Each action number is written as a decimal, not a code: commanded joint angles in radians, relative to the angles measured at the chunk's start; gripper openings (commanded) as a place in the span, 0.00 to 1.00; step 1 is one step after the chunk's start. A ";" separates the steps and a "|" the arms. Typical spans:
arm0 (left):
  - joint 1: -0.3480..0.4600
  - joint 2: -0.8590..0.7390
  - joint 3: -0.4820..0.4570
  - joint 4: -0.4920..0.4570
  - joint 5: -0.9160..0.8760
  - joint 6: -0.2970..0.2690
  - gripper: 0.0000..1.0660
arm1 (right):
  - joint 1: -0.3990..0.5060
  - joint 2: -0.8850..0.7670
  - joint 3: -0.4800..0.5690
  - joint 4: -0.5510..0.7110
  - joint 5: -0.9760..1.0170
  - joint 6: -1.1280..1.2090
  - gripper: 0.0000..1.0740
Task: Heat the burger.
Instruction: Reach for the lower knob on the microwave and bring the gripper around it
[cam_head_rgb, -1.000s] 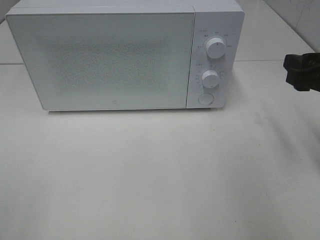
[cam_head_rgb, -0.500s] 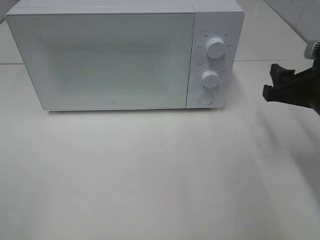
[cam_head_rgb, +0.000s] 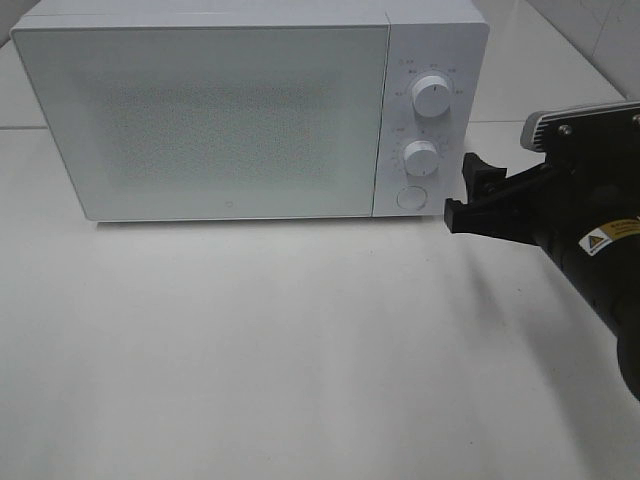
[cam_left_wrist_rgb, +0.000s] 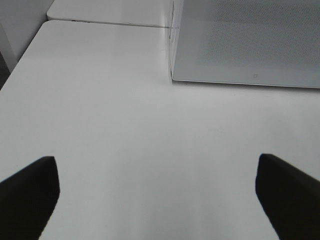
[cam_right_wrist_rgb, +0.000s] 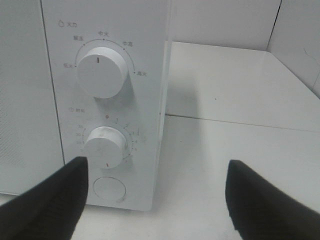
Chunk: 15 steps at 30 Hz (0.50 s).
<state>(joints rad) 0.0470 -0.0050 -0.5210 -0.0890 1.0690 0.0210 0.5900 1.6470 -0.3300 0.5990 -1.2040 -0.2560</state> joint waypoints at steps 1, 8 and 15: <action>0.004 -0.022 0.003 -0.002 0.002 -0.001 0.94 | 0.052 -0.003 -0.024 0.066 -0.043 0.004 0.70; 0.004 -0.022 0.003 -0.002 0.002 -0.001 0.94 | 0.153 0.061 -0.072 0.181 -0.043 -0.017 0.70; 0.004 -0.022 0.003 -0.002 0.002 -0.002 0.94 | 0.193 0.115 -0.139 0.221 -0.035 -0.017 0.70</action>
<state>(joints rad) 0.0470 -0.0050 -0.5210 -0.0890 1.0690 0.0210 0.7770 1.7470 -0.4440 0.8100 -1.2070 -0.2640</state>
